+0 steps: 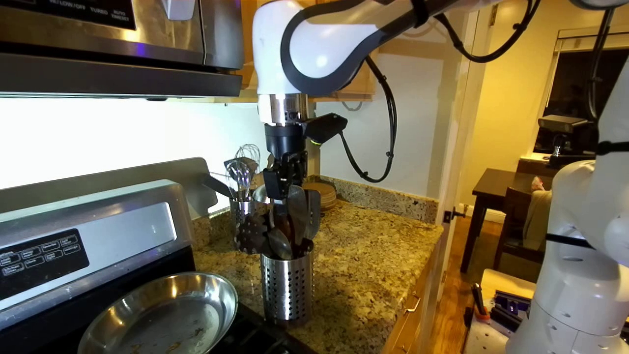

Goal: Remove the spatula from the rack and put it on the counter

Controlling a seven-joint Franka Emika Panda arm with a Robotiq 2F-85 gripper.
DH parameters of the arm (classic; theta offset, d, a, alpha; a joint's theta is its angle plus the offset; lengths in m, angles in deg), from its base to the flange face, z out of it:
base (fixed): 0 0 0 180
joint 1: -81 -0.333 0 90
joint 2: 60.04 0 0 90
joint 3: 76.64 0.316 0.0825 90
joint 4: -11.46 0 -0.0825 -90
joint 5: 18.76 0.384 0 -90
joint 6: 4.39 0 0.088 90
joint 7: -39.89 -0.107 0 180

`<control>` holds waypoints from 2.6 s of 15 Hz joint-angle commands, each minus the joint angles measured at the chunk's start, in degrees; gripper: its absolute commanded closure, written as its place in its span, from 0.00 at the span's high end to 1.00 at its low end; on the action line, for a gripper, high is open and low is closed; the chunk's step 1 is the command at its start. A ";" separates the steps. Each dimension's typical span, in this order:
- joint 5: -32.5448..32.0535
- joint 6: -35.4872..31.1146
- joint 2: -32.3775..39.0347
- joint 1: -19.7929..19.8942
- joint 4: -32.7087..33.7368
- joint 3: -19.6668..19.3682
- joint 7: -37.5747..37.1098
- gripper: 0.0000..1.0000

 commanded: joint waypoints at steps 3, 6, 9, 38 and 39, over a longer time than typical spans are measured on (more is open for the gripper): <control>2.54 0.31 1.74 0.06 -0.48 -0.96 0.82 0.26; 2.59 0.02 1.56 0.13 -0.79 -1.24 0.60 0.10; 2.26 -0.15 0.75 0.09 -1.08 -1.32 0.45 0.19; -1.42 19.30 -18.55 2.67 10.18 -4.68 3.46 0.08; -1.37 20.11 -19.28 3.01 11.05 -5.39 3.84 0.08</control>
